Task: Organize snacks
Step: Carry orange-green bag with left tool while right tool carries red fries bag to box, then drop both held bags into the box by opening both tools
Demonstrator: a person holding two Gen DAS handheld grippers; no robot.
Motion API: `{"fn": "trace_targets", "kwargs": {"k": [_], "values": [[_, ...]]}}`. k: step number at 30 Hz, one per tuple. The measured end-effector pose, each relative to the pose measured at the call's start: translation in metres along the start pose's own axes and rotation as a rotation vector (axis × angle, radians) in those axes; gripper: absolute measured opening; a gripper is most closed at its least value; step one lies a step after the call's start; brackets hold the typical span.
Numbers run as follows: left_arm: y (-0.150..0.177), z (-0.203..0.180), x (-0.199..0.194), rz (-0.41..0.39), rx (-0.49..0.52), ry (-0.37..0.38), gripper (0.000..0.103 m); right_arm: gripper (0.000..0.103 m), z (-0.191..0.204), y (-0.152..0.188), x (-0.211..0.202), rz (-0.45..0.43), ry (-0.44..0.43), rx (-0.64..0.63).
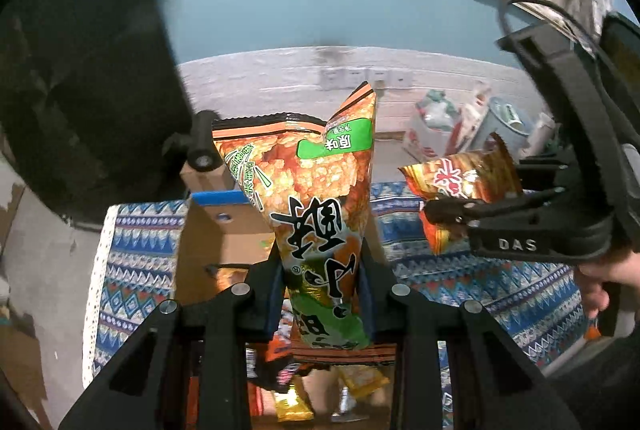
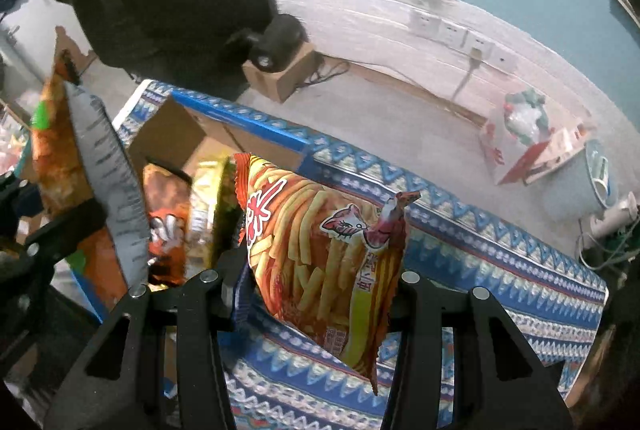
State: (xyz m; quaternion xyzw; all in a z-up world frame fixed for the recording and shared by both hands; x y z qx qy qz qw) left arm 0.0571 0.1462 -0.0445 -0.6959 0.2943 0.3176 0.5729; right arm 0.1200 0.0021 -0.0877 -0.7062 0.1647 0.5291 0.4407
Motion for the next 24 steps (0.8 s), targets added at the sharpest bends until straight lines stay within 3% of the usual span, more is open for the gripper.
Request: {"fn": "trace_targets", "kwargs": {"k": [5, 14, 16, 18, 21, 24], "values": [[0.001, 0.032, 0.011, 0.009, -0.041, -0.066, 0.031, 0.046, 0.023, -0.016, 0.013, 0.004, -0.036, -0.030], [0.005, 0.061, 0.018, 0.048, -0.115, -0.081, 0.033, 0.047, 0.050, -0.030, 0.036, 0.035, -0.098, -0.051], [0.005, 0.065, 0.019, 0.057, -0.130, -0.080, 0.037, 0.048, 0.055, -0.033, 0.039, 0.036, -0.116, -0.051], [0.006, 0.067, 0.018, 0.057, -0.136, -0.086, 0.054, 0.049, 0.058, -0.036, 0.040, 0.032, -0.131, -0.050], [0.006, 0.070, 0.014, 0.035, -0.136, -0.106, 0.067, 0.053, 0.061, -0.038, 0.040, 0.021, -0.140, -0.055], [0.006, 0.072, 0.009, 0.025, -0.134, -0.112, 0.071, 0.061, 0.064, -0.039, 0.034, 0.004, -0.142, -0.056]]}}
Point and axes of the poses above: each gripper's, at about its wrist camera, not at the fingertips, and x roughly the way its jaws point, z to its left, y to its underside, the point moved 5 cm from there along x, roughly the way its jaws point, and after that the axes turned 13 degrees about -x, right-handed, at the moved point
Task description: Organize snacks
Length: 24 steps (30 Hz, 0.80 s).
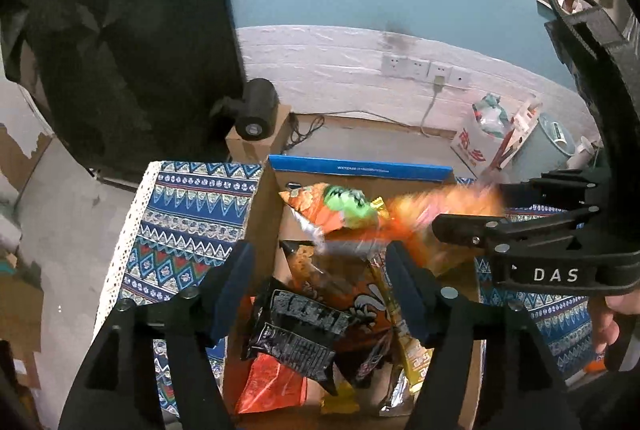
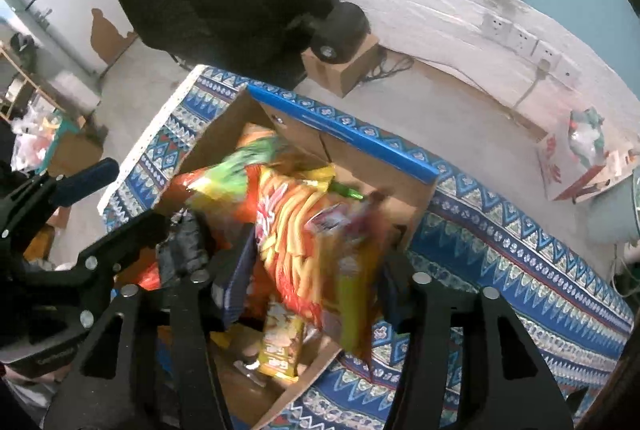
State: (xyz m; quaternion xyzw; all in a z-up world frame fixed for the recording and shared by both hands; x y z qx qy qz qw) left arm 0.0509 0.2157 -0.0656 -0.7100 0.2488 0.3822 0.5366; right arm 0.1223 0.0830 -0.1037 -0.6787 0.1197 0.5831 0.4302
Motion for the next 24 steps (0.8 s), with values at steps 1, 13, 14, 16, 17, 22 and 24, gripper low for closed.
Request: {"fn": "trace_targets", "kwargs": {"k": [1, 13, 14, 16, 17, 22, 24], "values": [[0.000, 0.000, -0.001, 0.000, 0.001, 0.000, 0.072, 0.062, 0.001, -0.001, -0.003, -0.005, 0.004, -0.002], [0.000, -0.002, -0.027, -0.061, 0.059, -0.021, 0.082, 0.076, 0.011, -0.004, -0.051, -0.089, 0.101, -0.029], [-0.001, -0.003, -0.030, -0.072, 0.069, -0.032, 0.085, 0.076, 0.011, -0.003, -0.055, -0.096, 0.109, -0.029], [-0.001, -0.004, -0.035, -0.095, 0.086, -0.052, 0.089, 0.076, 0.010, -0.003, -0.065, -0.116, 0.121, -0.024], [-0.001, -0.006, -0.037, -0.103, 0.091, -0.056, 0.089, 0.077, 0.009, -0.002, -0.070, -0.126, 0.129, -0.021], [0.000, -0.010, -0.047, -0.116, 0.102, -0.058, 0.090, 0.077, 0.006, 0.003, -0.084, -0.149, 0.156, -0.011], [0.000, -0.012, -0.051, -0.121, 0.102, -0.050, 0.092, 0.077, 0.004, 0.006, -0.087, -0.151, 0.175, -0.012]]}}
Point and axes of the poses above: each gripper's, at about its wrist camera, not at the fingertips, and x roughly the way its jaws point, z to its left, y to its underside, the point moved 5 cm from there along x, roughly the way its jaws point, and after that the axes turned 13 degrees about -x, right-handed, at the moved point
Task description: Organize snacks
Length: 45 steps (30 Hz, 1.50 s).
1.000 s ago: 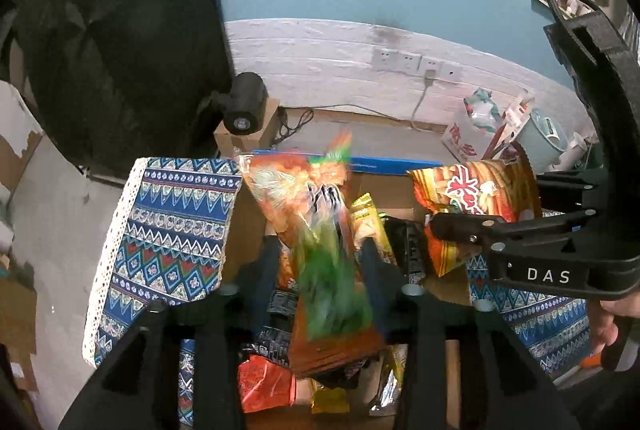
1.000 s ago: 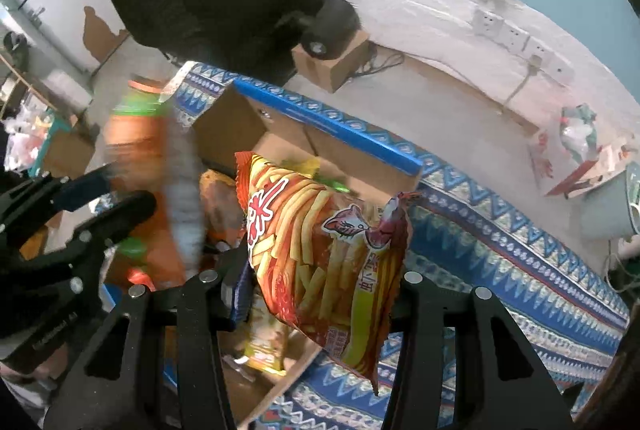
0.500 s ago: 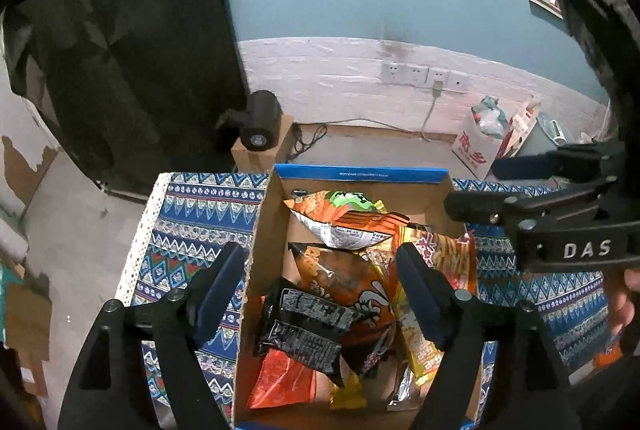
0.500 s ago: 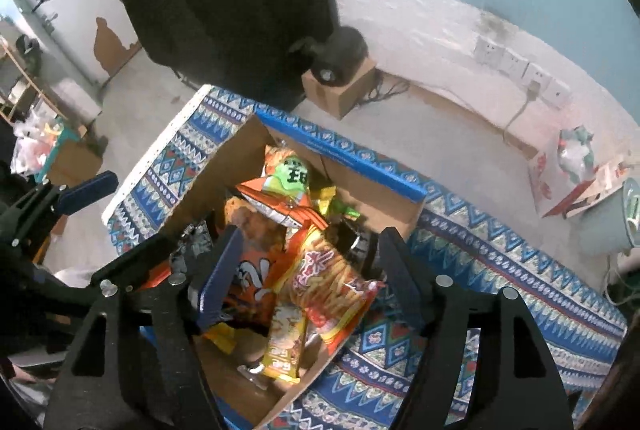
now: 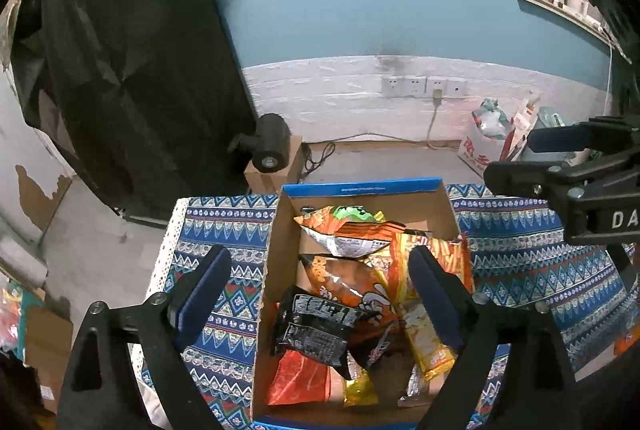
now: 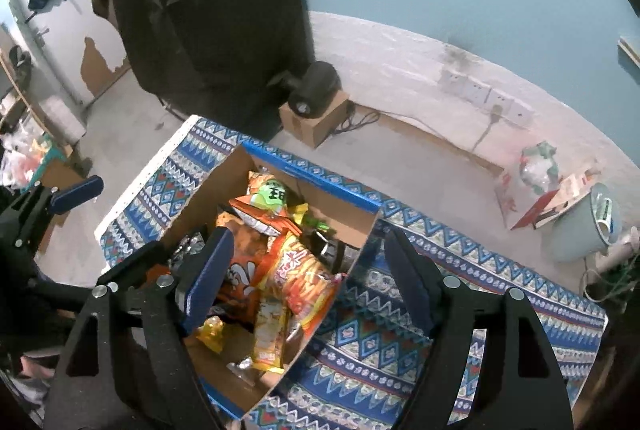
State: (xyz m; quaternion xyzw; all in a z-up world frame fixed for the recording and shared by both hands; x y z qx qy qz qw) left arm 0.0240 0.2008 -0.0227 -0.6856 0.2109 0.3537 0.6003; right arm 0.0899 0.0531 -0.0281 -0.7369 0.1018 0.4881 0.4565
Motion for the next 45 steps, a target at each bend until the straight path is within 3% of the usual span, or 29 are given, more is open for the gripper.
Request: {"fn": "trace_targets", "kwargs": {"k": [18, 45], "values": [[0.000, -0.014, -0.013, -0.033, 0.041, 0.011, 0.100, 0.077, -0.003, 0.029, -0.016, -0.002, 0.021, 0.022], [0.001, -0.018, -0.011, -0.012, 0.037, 0.004, 0.100, 0.077, -0.009, 0.037, -0.012, 0.018, 0.024, 0.022]]}}
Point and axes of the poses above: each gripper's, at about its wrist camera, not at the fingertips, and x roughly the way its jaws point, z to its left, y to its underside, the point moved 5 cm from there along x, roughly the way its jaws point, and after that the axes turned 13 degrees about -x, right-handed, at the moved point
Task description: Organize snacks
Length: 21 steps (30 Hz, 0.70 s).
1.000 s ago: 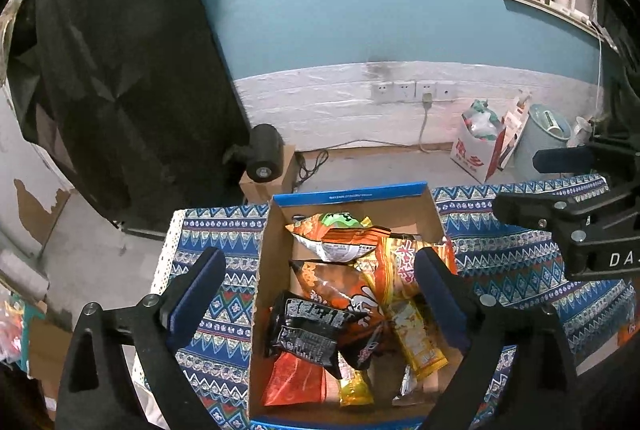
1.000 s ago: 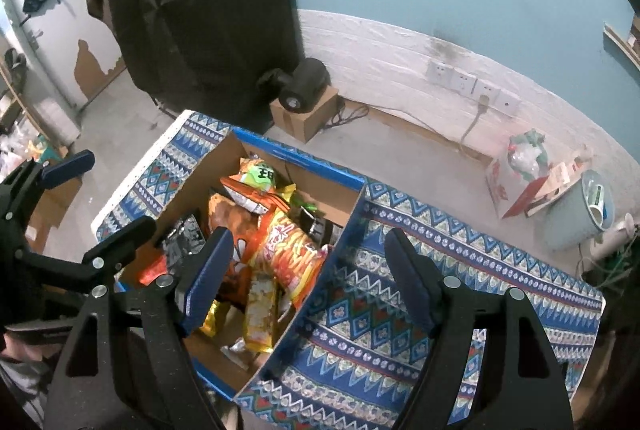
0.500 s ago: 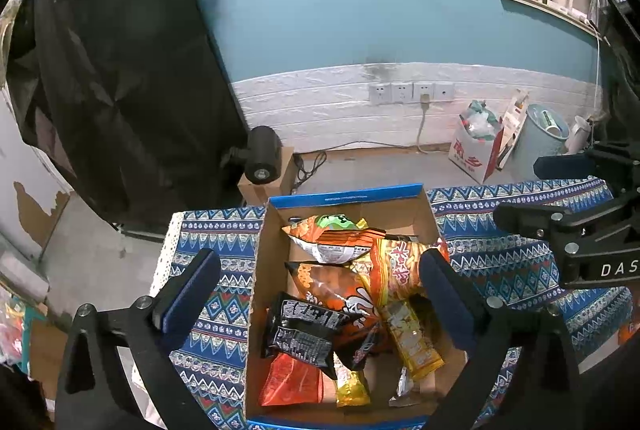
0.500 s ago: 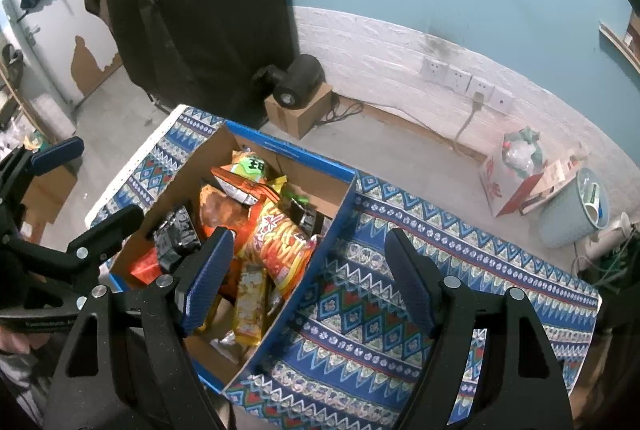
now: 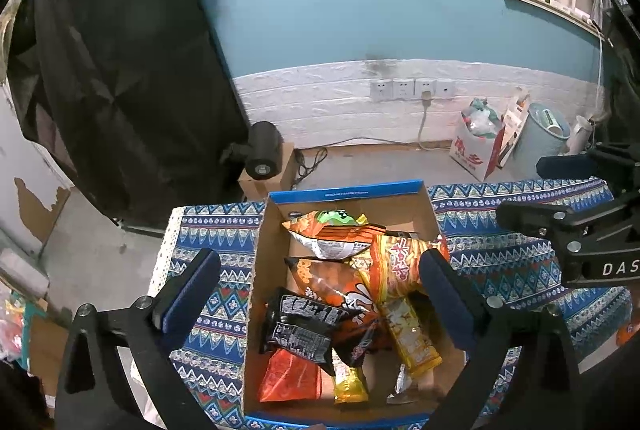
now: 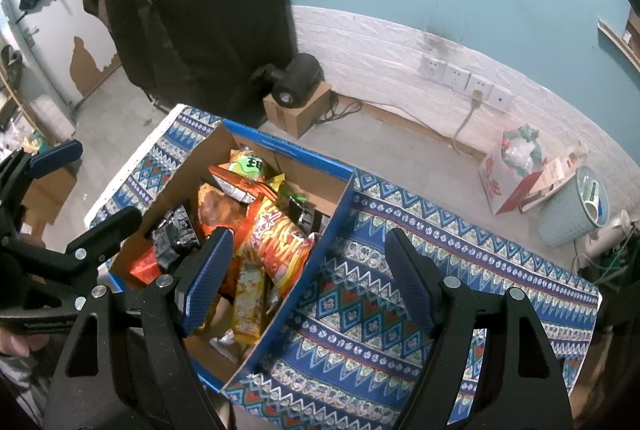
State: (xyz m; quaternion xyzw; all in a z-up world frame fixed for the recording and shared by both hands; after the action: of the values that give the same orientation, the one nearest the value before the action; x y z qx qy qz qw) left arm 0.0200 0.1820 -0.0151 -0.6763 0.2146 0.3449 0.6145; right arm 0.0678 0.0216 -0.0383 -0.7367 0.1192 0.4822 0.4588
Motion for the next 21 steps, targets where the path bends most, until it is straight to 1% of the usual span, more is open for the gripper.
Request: {"fn": "trace_targets", "kwargs": {"k": [7, 21], "values": [[0.0021, -0.0007, 0.0023, -0.003, 0.013, -0.026, 0.100, 0.077, -0.0006, 0.0007, -0.0004, 0.001, -0.001, -0.001], [0.0038, -0.0016, 0.0037, 0.013, 0.011, -0.014, 0.100, 0.077, -0.0042, 0.0029, 0.0006, 0.010, 0.013, 0.019]]}}
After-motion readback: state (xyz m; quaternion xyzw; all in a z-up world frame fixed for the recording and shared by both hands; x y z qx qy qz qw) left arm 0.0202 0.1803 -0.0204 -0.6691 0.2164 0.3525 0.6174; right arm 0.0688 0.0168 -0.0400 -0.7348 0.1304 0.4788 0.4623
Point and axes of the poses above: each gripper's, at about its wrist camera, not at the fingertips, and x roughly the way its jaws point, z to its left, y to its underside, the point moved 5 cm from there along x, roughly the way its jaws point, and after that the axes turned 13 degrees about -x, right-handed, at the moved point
